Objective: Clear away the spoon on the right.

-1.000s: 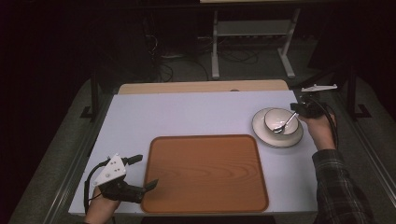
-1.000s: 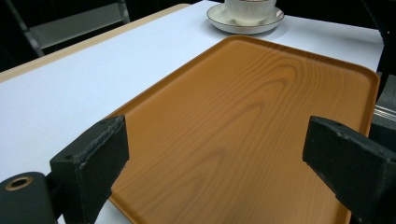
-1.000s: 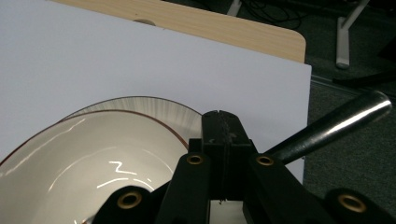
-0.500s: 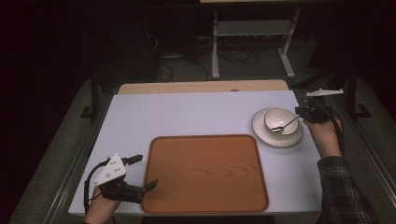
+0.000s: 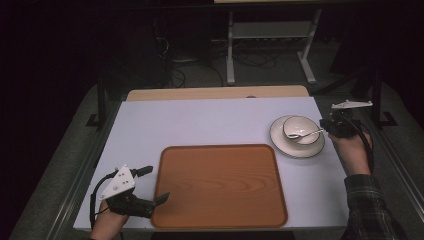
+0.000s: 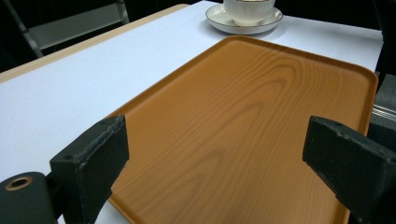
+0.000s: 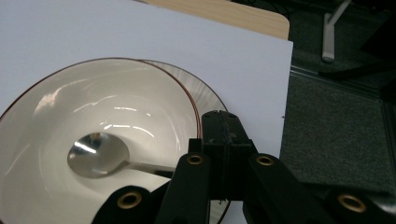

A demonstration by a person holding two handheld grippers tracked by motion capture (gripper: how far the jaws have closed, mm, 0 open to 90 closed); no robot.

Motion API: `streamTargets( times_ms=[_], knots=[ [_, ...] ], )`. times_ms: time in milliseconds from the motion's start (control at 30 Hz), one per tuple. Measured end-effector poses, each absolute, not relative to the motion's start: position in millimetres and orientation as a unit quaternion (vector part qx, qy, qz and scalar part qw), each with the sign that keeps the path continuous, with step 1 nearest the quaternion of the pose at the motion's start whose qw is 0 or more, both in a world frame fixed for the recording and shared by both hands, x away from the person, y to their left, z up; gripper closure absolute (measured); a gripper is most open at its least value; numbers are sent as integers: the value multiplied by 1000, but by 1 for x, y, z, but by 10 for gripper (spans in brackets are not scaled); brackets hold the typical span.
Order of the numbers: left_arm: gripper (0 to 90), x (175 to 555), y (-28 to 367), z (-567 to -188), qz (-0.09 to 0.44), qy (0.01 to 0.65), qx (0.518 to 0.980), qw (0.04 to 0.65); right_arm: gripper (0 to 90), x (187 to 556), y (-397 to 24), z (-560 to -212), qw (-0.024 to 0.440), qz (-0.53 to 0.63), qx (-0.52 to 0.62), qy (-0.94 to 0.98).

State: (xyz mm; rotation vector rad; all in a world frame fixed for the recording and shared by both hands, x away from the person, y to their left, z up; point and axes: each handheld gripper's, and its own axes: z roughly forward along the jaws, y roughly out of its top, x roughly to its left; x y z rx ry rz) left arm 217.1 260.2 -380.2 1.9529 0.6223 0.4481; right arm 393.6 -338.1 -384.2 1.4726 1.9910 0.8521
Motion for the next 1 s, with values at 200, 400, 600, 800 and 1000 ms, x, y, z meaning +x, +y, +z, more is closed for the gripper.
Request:
streamTargets(
  times_ms=[200,400,600,800,1000],
  knots=[
    [65,217,260,-380,185,256,807,499,822,388,-338,-382,268,318,542,730],
    [66,217,260,-380,186,257,806,500,582,368,-335,-362,284,378,538,697],
    [65,216,261,-379,187,256,806,501,522,348,-333,-365,267,371,540,707],
    [65,216,260,-379,186,256,806,501,523,335,-340,-373,257,368,561,695],
    [66,216,259,-380,186,256,806,500,518,338,-346,-382,244,364,583,684]
  ],
)
